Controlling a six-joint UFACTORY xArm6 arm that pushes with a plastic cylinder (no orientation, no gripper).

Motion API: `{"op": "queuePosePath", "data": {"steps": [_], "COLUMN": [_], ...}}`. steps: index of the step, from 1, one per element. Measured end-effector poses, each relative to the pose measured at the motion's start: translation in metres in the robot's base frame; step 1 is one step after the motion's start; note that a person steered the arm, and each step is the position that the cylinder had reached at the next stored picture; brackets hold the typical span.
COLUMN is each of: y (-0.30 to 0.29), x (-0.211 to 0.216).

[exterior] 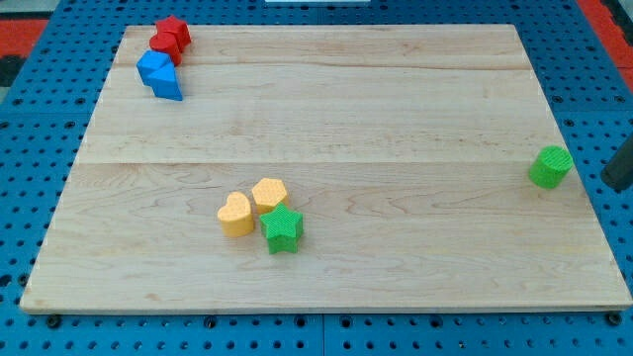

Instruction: Slide the green blocks diagonally to the bottom right side of the yellow blocks

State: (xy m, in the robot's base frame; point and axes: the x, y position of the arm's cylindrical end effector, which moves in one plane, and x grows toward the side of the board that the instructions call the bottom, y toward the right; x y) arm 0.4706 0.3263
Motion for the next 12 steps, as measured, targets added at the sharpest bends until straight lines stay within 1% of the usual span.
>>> {"op": "queuePosePath", "data": {"steps": [1,2,3,4,5,6,7,8,9,10,11,12], "y": [-0.086,-0.205,-0.103,-0.098,-0.205,-0.266,-0.197,-0.234,-0.287,-0.292,-0.333,-0.318], "x": [-0.002,0.021,0.014,-0.001,-0.012,0.024,-0.008,-0.044,-0.04,-0.061,-0.06,0.024]}}
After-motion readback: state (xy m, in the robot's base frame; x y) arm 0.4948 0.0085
